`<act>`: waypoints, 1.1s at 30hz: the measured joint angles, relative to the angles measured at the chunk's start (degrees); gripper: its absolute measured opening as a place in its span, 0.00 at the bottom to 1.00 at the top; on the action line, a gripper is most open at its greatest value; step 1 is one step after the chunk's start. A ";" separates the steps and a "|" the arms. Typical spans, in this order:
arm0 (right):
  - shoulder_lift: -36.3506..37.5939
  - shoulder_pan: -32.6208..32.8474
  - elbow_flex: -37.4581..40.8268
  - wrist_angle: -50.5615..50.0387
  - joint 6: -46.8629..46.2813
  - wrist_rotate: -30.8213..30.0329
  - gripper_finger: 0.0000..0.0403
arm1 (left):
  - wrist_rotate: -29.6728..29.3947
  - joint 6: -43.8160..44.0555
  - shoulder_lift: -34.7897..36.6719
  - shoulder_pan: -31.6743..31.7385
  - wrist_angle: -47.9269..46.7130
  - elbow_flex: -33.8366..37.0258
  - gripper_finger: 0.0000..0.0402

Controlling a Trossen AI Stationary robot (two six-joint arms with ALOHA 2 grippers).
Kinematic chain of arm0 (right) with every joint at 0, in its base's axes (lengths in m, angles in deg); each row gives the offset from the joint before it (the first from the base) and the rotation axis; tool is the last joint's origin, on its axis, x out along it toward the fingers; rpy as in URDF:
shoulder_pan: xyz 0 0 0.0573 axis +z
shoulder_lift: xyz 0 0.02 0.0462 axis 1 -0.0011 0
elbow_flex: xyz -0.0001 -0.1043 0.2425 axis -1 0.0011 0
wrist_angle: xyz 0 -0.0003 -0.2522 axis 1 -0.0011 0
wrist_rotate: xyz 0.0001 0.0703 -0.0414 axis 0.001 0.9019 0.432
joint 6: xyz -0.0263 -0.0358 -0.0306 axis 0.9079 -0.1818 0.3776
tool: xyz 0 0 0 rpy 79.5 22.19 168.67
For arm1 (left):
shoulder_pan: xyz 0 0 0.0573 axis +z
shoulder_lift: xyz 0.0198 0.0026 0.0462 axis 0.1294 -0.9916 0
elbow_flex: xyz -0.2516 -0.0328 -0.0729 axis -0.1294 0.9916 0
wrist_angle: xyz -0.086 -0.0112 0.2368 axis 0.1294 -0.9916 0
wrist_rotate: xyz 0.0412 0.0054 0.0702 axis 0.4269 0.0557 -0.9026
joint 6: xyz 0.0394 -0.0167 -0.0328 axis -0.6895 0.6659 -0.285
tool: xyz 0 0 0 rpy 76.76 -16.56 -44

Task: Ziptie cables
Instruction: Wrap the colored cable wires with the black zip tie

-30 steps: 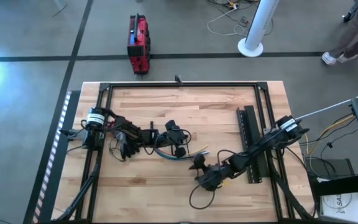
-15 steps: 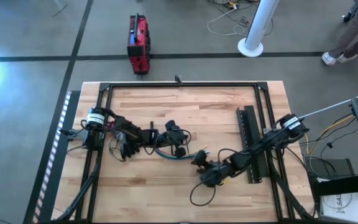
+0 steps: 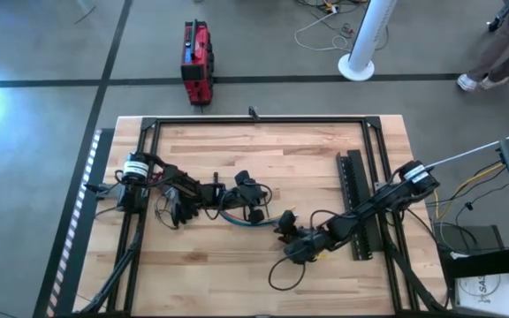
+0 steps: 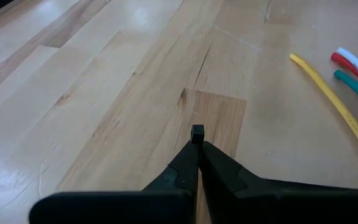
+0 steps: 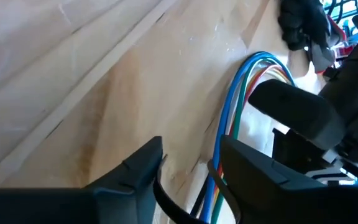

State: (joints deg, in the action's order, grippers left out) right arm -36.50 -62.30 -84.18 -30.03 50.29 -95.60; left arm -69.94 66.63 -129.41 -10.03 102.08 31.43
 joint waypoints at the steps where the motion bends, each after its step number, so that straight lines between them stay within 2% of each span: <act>1: 0.19 0.01 -0.01 0.10 -0.02 0.09 0.34 | 0.00 0.00 0.00 0.00 0.00 0.00 0.00; 4: 1.10 0.02 -0.07 -0.14 -0.32 2.00 0.30 | 0.00 -0.01 0.00 0.00 0.00 0.00 0.00; 10: 3.87 -0.69 -0.13 -2.47 -1.21 12.68 0.28 | 0.04 -0.02 0.00 0.00 -0.02 -0.02 0.00; 25: 3.54 -1.70 -0.15 -5.75 -0.06 13.16 0.49 | 0.02 -0.31 0.00 -0.04 -0.02 0.00 0.00; 33: -0.16 -2.21 -0.22 2.58 -0.03 17.00 0.52 | 0.00 -0.19 0.00 -0.04 0.02 0.00 0.00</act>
State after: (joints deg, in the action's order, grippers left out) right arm -36.65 -64.51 -84.41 -27.45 50.26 -78.60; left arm -69.94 66.44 -129.41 -10.07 102.10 31.43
